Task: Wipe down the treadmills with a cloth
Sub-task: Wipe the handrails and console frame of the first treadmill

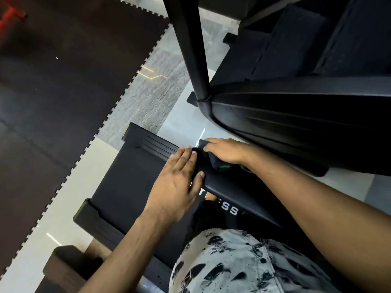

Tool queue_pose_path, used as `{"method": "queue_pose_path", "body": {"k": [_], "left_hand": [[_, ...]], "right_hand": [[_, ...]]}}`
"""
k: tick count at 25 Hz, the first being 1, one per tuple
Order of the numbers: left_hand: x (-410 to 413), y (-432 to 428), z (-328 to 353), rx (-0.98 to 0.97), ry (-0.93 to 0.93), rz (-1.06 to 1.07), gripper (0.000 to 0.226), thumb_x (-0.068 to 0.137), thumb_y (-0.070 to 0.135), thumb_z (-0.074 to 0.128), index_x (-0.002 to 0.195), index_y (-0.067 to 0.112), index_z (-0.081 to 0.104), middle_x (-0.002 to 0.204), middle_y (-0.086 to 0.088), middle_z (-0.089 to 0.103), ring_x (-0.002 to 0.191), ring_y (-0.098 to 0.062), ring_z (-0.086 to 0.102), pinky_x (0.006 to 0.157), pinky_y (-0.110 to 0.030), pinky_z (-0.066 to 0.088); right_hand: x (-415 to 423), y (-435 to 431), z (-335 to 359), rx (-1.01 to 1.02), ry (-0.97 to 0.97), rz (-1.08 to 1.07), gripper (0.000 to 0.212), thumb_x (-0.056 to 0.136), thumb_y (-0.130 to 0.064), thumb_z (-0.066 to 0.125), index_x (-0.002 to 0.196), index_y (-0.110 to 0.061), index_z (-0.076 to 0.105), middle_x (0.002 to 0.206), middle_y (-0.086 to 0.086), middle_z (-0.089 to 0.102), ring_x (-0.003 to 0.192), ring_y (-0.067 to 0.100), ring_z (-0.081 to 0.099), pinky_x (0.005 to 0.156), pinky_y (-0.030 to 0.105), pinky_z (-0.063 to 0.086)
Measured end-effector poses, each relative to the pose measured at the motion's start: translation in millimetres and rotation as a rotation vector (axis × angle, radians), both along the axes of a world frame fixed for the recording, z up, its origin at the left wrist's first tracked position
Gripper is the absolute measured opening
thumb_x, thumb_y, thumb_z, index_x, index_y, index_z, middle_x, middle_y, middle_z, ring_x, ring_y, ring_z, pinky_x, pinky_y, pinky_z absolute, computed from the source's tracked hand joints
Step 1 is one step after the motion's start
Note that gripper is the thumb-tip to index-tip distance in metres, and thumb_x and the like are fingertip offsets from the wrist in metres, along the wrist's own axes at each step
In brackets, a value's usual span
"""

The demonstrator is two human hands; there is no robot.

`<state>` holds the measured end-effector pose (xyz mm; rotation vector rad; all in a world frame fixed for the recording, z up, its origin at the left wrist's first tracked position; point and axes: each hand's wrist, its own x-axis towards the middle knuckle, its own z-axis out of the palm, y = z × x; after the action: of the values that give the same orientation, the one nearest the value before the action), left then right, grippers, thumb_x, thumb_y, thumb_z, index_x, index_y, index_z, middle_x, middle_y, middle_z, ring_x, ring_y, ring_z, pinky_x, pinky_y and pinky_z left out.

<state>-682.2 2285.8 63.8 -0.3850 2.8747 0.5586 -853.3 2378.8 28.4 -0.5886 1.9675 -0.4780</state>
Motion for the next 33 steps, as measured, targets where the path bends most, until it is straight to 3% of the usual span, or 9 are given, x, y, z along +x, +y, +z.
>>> {"method": "queue_pose_path", "body": {"k": [5, 8, 13, 17, 20, 24, 28, 31, 33], "left_hand": [[-3.9, -6.5, 5.0, -0.011, -0.003, -0.058, 0.063, 0.096, 0.045, 0.031, 0.143, 0.004, 0.045, 0.15, -0.013, 0.041, 0.145, -0.023, 0.029, 0.12, -0.036, 0.021], [-7.4, -8.2, 4.2, -0.034, -0.011, -0.092, 0.056, 0.097, 0.039, 0.038, 0.141, 0.006, 0.048, 0.148, -0.011, 0.044, 0.144, -0.023, 0.032, 0.119, -0.033, 0.02], [-13.5, -0.5, 6.6, -0.093, -0.04, -0.194, 0.058, 0.096, 0.04, 0.029, 0.139, 0.008, 0.051, 0.145, -0.009, 0.049, 0.14, -0.022, 0.038, 0.119, -0.037, 0.022], [-13.6, -1.9, 6.7, -0.103, -0.062, -0.217, 0.061, 0.096, 0.043, 0.025, 0.143, 0.01, 0.046, 0.149, -0.007, 0.044, 0.144, -0.02, 0.032, 0.12, -0.034, 0.014], [-14.7, -0.2, 7.6, -0.101, -0.071, -0.232, 0.061, 0.097, 0.043, 0.024, 0.143, 0.009, 0.046, 0.148, -0.007, 0.046, 0.142, -0.02, 0.034, 0.12, -0.036, 0.017], [-20.9, 3.5, 4.5, -0.11, -0.082, -0.269, 0.061, 0.097, 0.043, 0.023, 0.142, 0.011, 0.047, 0.147, -0.005, 0.047, 0.142, -0.019, 0.036, 0.12, -0.039, 0.02], [-23.6, 8.6, 6.3, -0.103, -0.098, -0.316, 0.064, 0.096, 0.044, 0.019, 0.142, 0.011, 0.047, 0.147, -0.007, 0.048, 0.141, -0.02, 0.037, 0.119, -0.039, 0.023], [-27.9, 6.5, 4.6, -0.096, -0.117, -0.339, 0.067, 0.095, 0.046, 0.015, 0.143, 0.012, 0.046, 0.149, -0.006, 0.045, 0.142, -0.021, 0.035, 0.12, -0.039, 0.021], [-27.3, 7.8, 6.0, -0.088, -0.13, -0.37, 0.069, 0.094, 0.048, 0.013, 0.144, 0.013, 0.045, 0.149, -0.005, 0.044, 0.143, -0.02, 0.034, 0.12, -0.037, 0.019]], "right_hand": [[48.6, 24.7, 22.1, -0.152, 0.401, 0.1, 0.048, 0.1, -0.041, 0.04, 0.148, -0.043, 0.035, 0.152, -0.007, 0.045, 0.133, 0.025, 0.048, 0.104, 0.04, 0.04], [3.7, 5.9, 2.4, 0.121, 0.087, 0.021, 0.042, 0.099, -0.047, 0.035, 0.138, -0.039, 0.048, 0.148, 0.003, 0.051, 0.128, 0.03, 0.051, 0.093, 0.038, 0.038], [59.6, 36.0, 18.8, 0.031, 0.455, 0.059, 0.045, 0.098, -0.045, 0.031, 0.142, -0.039, 0.04, 0.14, 0.0, 0.056, 0.119, 0.032, 0.058, 0.09, 0.043, 0.047], [16.5, 36.9, 8.3, 0.297, 0.166, -0.052, 0.046, 0.1, -0.045, 0.027, 0.135, -0.029, 0.052, 0.143, 0.011, 0.055, 0.124, 0.034, 0.054, 0.093, 0.04, 0.041], [65.9, 45.1, 32.7, 0.157, 0.497, 0.007, 0.045, 0.1, -0.042, 0.029, 0.138, -0.028, 0.046, 0.13, 0.007, 0.061, 0.11, 0.034, 0.06, 0.079, 0.04, 0.044], [22.3, 57.8, 13.9, 0.286, 0.218, -0.094, 0.048, 0.095, -0.049, 0.025, 0.131, -0.035, 0.052, 0.142, 0.008, 0.056, 0.123, 0.034, 0.054, 0.095, 0.043, 0.042], [68.2, 64.5, 34.5, 0.177, 0.485, -0.044, 0.041, 0.098, -0.042, 0.03, 0.132, -0.033, 0.049, 0.131, 0.003, 0.062, 0.113, 0.032, 0.059, 0.086, 0.042, 0.046], [26.2, 73.3, 19.3, 0.313, 0.223, -0.118, 0.045, 0.095, -0.048, 0.028, 0.131, -0.036, 0.054, 0.141, 0.003, 0.057, 0.122, 0.032, 0.055, 0.095, 0.042, 0.044], [29.8, 78.5, 20.1, 0.358, 0.226, -0.149, 0.046, 0.097, -0.046, 0.026, 0.13, -0.032, 0.055, 0.141, 0.006, 0.057, 0.124, 0.032, 0.054, 0.098, 0.042, 0.044]]}}
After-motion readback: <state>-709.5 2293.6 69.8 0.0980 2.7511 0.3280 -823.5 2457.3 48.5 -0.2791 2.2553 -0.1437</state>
